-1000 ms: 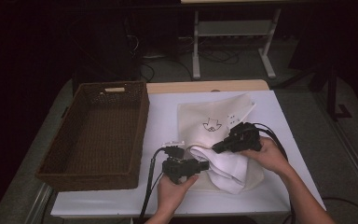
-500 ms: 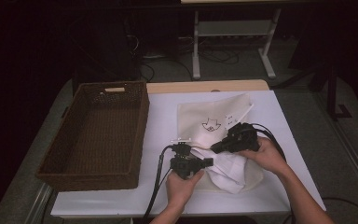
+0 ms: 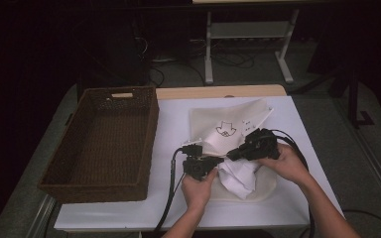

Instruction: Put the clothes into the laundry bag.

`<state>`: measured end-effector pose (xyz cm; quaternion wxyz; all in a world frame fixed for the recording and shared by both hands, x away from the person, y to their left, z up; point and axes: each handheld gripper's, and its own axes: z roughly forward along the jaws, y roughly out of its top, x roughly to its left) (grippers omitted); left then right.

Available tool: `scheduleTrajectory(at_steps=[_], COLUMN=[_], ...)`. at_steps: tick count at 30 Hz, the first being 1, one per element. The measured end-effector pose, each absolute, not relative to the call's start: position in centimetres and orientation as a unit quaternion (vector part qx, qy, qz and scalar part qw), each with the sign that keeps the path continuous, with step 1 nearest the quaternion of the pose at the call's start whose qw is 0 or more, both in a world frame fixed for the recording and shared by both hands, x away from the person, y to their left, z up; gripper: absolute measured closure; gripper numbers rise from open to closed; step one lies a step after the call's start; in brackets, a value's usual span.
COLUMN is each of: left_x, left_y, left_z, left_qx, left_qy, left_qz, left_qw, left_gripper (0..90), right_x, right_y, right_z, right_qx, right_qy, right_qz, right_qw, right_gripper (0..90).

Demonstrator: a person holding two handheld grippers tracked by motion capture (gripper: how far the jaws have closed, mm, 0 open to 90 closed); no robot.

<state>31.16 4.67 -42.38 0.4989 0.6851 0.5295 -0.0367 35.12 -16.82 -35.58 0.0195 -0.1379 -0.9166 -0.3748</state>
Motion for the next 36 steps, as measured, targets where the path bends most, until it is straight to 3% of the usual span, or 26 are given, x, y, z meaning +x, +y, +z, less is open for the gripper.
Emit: scheduleTrajectory(at_steps=[6,10,20,25,36], left_x=[30.1,29.0,27.1,26.3,27.1], left_y=[6.2,6.5,6.8,7.4,3.3], left_z=[-42.0,-41.6,-41.2,-40.8,-43.1], left_qx=[0.706,0.715,0.727,0.728,0.74], left_qy=[0.514,0.507,0.495,0.489,0.492], left_qz=[-0.054,-0.056,-0.05,-0.072,-0.119], left_qw=[0.484,0.479,0.473,0.476,0.443], left_gripper=[59.1,50.0,46.6,47.8,44.3], right_x=[35.6,35.7,35.7,35.8,35.3], right_y=[-16.8,-16.6,-17.2,-17.5,-17.4], right_z=[-36.2,-36.3,-36.0,-35.8,-35.6], right_qx=[-0.144,-0.146,-0.149,-0.154,-0.147], right_qy=[-0.916,-0.916,-0.912,-0.91,-0.912], right_qz=[-0.375,-0.373,-0.381,-0.385,-0.384], right_qw=[0.025,0.025,0.016,0.013,0.005], right_gripper=[86.8,86.7,86.8,86.8,87.0])
